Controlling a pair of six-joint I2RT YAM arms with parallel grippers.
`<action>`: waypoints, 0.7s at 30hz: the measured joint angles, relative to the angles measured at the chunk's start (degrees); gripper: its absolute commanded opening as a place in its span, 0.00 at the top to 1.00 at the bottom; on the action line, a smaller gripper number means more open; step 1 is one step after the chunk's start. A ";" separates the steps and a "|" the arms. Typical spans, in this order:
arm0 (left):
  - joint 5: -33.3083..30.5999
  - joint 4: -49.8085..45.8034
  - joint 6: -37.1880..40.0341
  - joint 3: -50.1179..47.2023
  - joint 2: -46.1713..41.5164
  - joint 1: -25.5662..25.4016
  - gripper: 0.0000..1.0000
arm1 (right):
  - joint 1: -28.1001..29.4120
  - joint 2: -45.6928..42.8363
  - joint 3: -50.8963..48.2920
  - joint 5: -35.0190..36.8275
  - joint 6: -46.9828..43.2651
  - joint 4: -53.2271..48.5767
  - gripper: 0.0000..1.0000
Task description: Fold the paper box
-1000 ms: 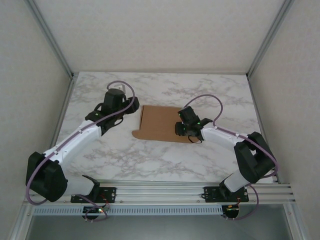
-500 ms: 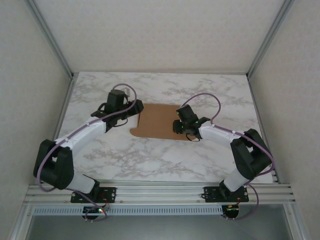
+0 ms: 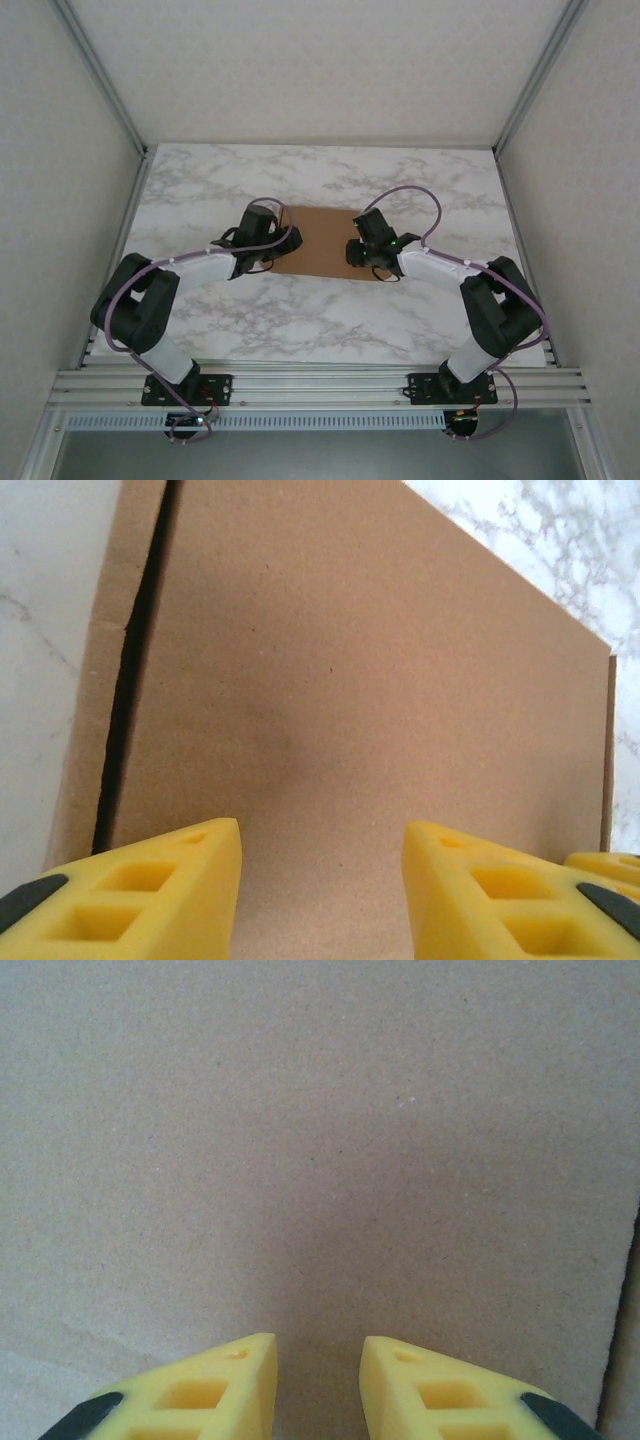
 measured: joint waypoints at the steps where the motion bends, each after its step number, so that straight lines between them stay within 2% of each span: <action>1: -0.20 1.11 -0.28 -0.26 0.15 0.02 0.55 | -0.13 -0.26 0.00 -0.37 0.00 -0.17 0.69; 8: -0.42 0.85 -0.66 0.07 -0.28 0.15 0.51 | -0.28 -4.35 -0.02 -2.95 -1.29 -5.97 0.61; 14: -5.11 -8.57 2.27 5.60 -4.48 0.39 0.36 | -2.84 -11.08 0.02 -4.00 -3.30 -8.96 0.53; 18: -9.09 -10.23 3.87 9.86 -5.44 1.92 0.25 | -6.27 -11.37 0.13 -2.71 -4.15 -10.82 0.35; 21: -11.56 -11.06 4.79 10.12 -4.72 3.34 0.22 | -8.61 -10.69 0.31 0.31 -3.74 -12.79 0.25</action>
